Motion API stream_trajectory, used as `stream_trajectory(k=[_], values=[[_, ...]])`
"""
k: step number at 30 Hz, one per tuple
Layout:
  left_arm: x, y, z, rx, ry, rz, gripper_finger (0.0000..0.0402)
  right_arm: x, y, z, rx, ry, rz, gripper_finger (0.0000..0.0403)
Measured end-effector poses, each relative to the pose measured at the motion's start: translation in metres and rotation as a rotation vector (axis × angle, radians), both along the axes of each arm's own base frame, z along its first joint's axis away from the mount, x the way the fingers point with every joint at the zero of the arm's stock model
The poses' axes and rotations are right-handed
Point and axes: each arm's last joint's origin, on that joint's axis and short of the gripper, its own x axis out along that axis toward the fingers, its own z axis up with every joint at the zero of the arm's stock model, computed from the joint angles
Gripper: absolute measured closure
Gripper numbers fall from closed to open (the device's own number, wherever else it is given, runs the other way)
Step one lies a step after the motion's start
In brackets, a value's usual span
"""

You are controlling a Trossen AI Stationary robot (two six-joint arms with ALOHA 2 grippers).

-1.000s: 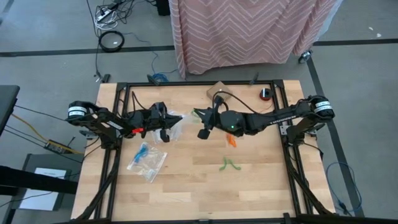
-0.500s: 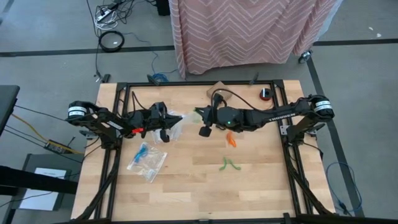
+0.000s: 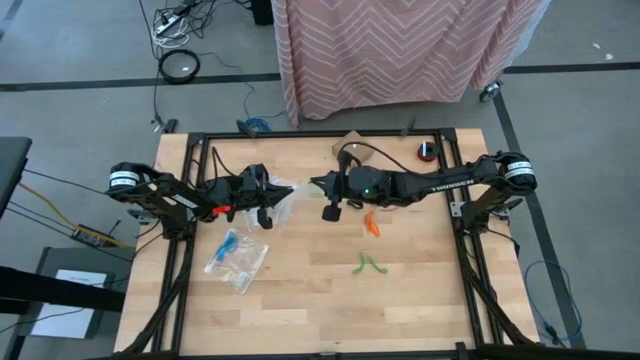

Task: Sort rubber bands
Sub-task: Put the green rubber band into the transparent zip bag

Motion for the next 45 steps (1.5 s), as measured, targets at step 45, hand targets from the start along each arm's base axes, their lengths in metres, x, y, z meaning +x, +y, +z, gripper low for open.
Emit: stream_trajectory(k=[45], values=[[0.001,0.0,-0.003,-0.006,0.032,0.005,0.0399,-0.008,-0.033,-0.016,0.133,0.169,0.144,0.0403]])
